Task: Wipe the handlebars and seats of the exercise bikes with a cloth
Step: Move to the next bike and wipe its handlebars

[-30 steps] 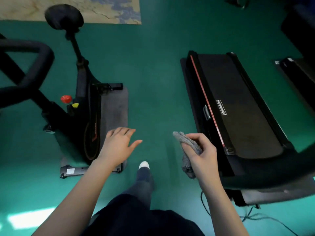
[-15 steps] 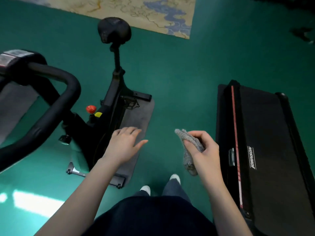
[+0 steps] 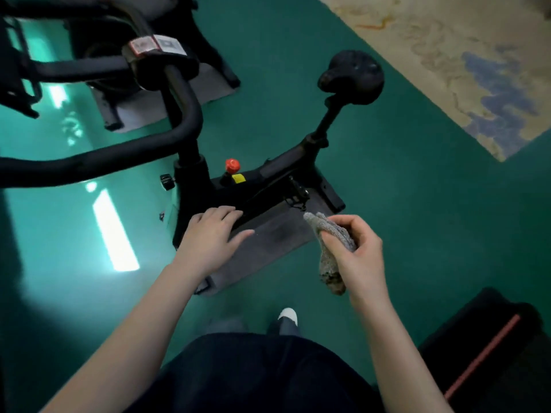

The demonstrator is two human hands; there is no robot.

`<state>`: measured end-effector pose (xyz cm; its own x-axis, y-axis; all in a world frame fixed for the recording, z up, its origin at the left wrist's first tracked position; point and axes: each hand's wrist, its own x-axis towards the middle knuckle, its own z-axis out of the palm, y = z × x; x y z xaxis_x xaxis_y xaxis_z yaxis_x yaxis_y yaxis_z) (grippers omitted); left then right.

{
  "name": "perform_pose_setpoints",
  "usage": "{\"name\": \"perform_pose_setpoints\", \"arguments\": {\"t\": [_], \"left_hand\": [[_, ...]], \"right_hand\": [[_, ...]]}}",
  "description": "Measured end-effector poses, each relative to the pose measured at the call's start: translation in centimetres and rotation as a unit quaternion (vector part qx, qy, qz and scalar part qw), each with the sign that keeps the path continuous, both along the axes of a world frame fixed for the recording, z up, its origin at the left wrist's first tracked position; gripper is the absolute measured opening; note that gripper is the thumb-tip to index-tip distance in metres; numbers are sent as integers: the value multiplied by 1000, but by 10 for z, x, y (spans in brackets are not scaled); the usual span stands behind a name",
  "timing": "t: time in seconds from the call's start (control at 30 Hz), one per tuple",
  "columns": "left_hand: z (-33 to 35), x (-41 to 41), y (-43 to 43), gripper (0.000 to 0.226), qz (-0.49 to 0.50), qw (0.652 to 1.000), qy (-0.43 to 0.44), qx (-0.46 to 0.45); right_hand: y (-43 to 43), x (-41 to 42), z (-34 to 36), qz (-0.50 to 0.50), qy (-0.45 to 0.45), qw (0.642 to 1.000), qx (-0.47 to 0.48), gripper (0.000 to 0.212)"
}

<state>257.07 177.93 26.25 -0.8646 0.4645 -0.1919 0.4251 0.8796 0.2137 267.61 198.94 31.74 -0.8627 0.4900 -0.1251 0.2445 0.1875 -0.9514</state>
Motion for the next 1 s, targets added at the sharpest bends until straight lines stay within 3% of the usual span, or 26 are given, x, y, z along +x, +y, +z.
{"name": "perform_pose_setpoints", "arguments": {"t": [0.2,0.4,0.8,1.0], "left_hand": [[10,22,-31,57,165,986,-5,-11],[15,30,-75,54,320,947,9,-2],[19,-6,-139,57,475,879,25,19],[38,-9,-149,55,554,830,51,36]], "right_hand": [[12,-55,0,140,4,990,-27,25],[-41,-119,7,312,21,949,-41,20],[-121,-208,65,458,117,879,-55,20],[-156,-242,91,574,137,806,-46,16]]}}
